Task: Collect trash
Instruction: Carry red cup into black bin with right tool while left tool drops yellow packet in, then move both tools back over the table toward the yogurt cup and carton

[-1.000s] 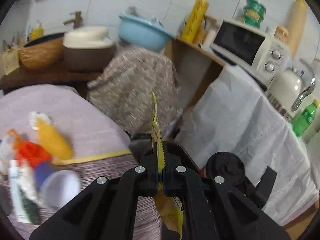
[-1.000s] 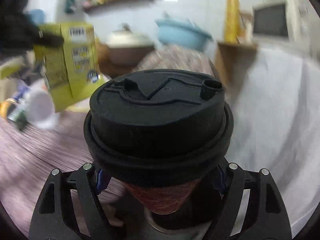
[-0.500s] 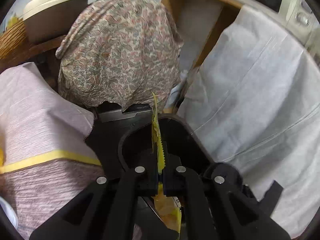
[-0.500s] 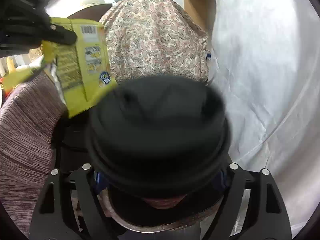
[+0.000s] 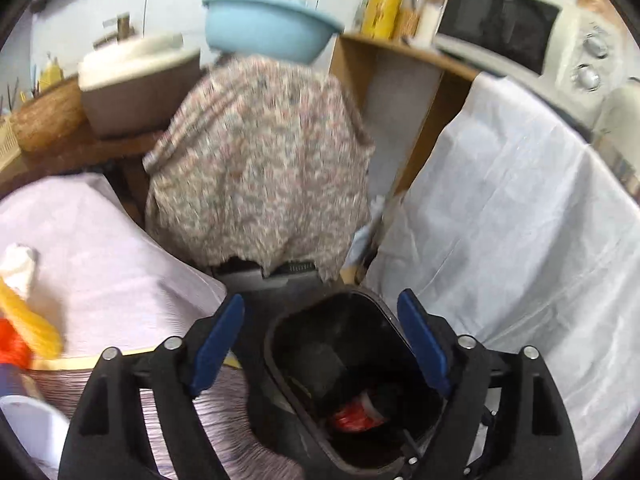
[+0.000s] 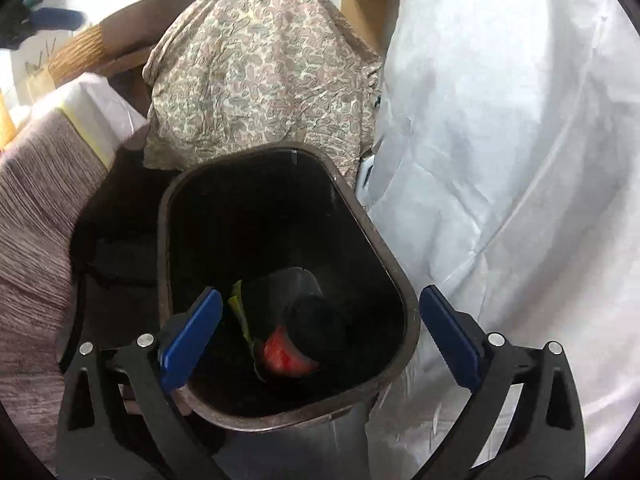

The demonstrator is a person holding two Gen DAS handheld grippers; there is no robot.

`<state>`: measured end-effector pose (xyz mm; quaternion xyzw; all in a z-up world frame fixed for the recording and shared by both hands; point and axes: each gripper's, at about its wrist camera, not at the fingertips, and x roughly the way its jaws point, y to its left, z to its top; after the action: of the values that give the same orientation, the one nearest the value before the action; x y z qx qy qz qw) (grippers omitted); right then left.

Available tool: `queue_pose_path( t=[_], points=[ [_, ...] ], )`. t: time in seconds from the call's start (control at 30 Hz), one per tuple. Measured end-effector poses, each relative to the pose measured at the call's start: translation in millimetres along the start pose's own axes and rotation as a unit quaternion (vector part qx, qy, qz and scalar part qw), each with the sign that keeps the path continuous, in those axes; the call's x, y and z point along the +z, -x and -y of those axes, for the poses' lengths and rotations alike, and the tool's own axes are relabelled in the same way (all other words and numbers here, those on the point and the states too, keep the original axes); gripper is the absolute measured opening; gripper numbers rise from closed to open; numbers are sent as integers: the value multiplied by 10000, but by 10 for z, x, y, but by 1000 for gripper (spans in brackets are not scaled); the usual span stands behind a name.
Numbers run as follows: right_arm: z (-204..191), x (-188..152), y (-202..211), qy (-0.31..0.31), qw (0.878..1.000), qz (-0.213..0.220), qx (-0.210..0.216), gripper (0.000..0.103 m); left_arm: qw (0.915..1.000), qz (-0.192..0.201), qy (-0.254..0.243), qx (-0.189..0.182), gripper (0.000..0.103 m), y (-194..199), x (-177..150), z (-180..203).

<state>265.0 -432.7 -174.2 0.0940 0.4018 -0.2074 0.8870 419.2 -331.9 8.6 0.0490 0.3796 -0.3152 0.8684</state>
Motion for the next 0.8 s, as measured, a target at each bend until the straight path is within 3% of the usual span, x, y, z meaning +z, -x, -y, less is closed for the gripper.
queue_pose_path(
  t=[0.2,0.43,0.57,0.63,0.8],
  points=[
    [-228,-28,463,115,9986,320,396,97,9978,590,-188,223,93,826,-300,-318],
    [-878,152,1108,634,9874,794,1210,97,9910,1077,240,761,97,1774,-682,-1046],
    [-1382,318,1599,1021,9709,1156,1830,97,9827,1305,496,1220,98,2248,-898,-1434],
    [-1622,375,1775,1169,9612,1192,2198,97,9761,1337,642,1591,98,2472,-1028,-1645],
    [-2261,465,2049,1508,9342,1056,3055,97,9647,1388,1012,1998,98,2883,-1323,-2111]
  ],
)
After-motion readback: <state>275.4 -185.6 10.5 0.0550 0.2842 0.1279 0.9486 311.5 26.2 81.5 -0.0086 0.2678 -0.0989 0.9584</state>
